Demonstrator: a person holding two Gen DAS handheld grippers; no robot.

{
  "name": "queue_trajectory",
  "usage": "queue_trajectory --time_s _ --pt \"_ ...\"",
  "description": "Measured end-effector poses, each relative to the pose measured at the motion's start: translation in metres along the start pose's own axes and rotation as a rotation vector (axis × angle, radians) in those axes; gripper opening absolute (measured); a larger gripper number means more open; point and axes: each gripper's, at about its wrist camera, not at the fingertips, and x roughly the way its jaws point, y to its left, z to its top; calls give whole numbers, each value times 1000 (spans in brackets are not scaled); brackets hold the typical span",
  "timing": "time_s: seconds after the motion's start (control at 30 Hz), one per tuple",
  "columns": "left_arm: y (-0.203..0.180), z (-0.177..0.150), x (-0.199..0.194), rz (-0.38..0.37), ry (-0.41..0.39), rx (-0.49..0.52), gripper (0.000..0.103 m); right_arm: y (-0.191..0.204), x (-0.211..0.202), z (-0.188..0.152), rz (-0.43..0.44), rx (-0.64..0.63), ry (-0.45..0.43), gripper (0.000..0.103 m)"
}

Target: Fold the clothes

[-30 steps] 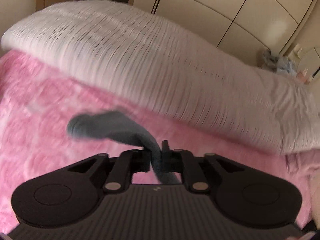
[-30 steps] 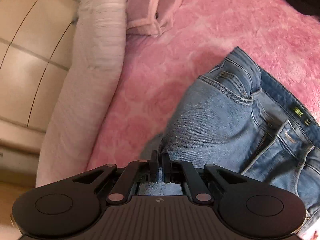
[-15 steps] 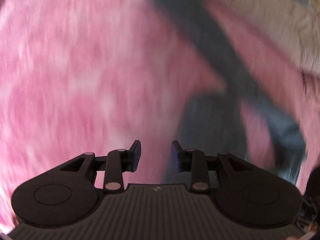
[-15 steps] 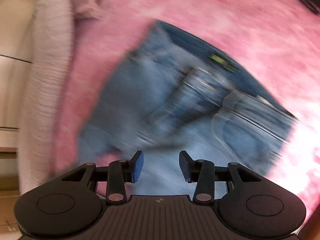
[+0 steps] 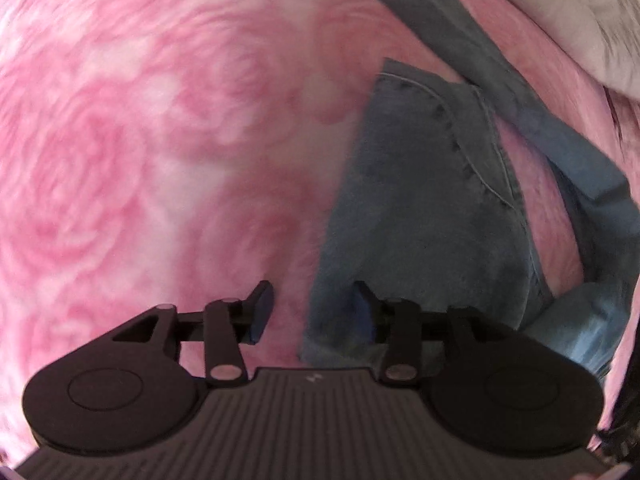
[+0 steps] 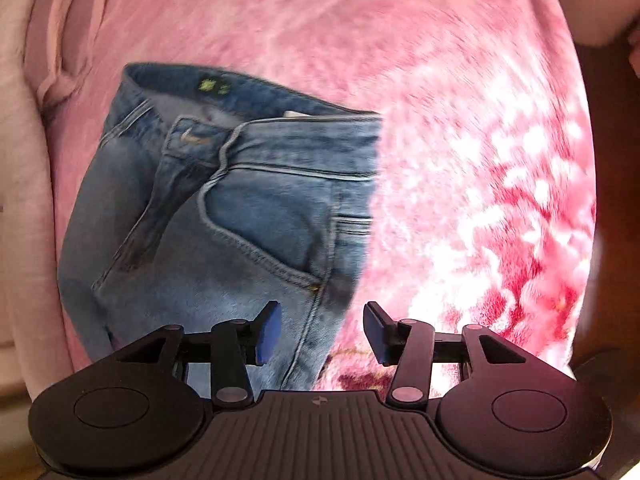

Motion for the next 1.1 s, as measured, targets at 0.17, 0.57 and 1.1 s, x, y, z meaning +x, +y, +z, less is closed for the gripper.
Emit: queue_trajectory --time_s 0.17,0.57,1.1 --pt "-17 3 0 -11 -19 58 15 -10 6 1 48 -8 -45 49" --pt "11 -16 -143 12 -303 52 4 27 -54 4 216 -303 -148 2" --pt "107 -150 -185 295 -145 -232 31 31 -79 25 -45 -466 -9 6"
